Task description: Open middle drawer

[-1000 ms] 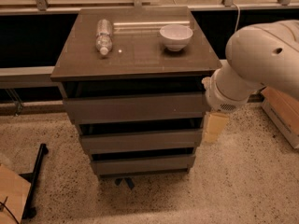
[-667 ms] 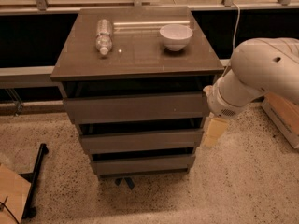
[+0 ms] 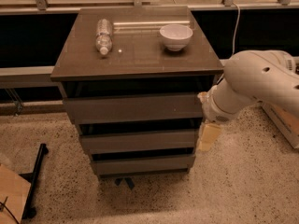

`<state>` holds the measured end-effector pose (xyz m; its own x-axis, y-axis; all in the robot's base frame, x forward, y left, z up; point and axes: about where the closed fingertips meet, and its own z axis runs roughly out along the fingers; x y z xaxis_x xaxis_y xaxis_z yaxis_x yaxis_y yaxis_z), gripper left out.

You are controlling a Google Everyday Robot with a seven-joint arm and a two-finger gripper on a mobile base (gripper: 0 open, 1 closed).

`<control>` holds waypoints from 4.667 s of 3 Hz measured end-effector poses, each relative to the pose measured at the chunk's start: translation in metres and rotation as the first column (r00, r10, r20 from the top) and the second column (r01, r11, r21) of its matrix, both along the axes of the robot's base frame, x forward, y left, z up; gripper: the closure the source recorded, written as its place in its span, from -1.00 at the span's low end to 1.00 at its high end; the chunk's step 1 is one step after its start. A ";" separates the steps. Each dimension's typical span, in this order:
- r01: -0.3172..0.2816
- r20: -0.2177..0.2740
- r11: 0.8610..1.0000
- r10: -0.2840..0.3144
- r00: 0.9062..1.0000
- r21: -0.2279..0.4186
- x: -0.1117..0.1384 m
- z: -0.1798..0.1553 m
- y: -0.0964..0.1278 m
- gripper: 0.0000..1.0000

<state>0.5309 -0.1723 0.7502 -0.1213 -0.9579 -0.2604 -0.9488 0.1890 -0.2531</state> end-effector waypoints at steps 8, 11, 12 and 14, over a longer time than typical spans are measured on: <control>0.149 -0.133 0.965 -0.122 0.984 0.215 0.088 -0.244 0.004 -1.00; 0.202 -0.150 0.910 -0.157 0.976 0.363 0.147 -0.311 -0.005 -1.00; 0.210 -0.200 0.889 -0.138 0.970 0.407 0.158 -0.339 0.001 -0.70; 0.214 -0.208 0.886 -0.138 0.968 0.411 0.158 -0.330 0.001 0.22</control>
Offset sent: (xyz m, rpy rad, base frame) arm 0.0211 0.0144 -0.1139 0.1784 0.0117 0.0219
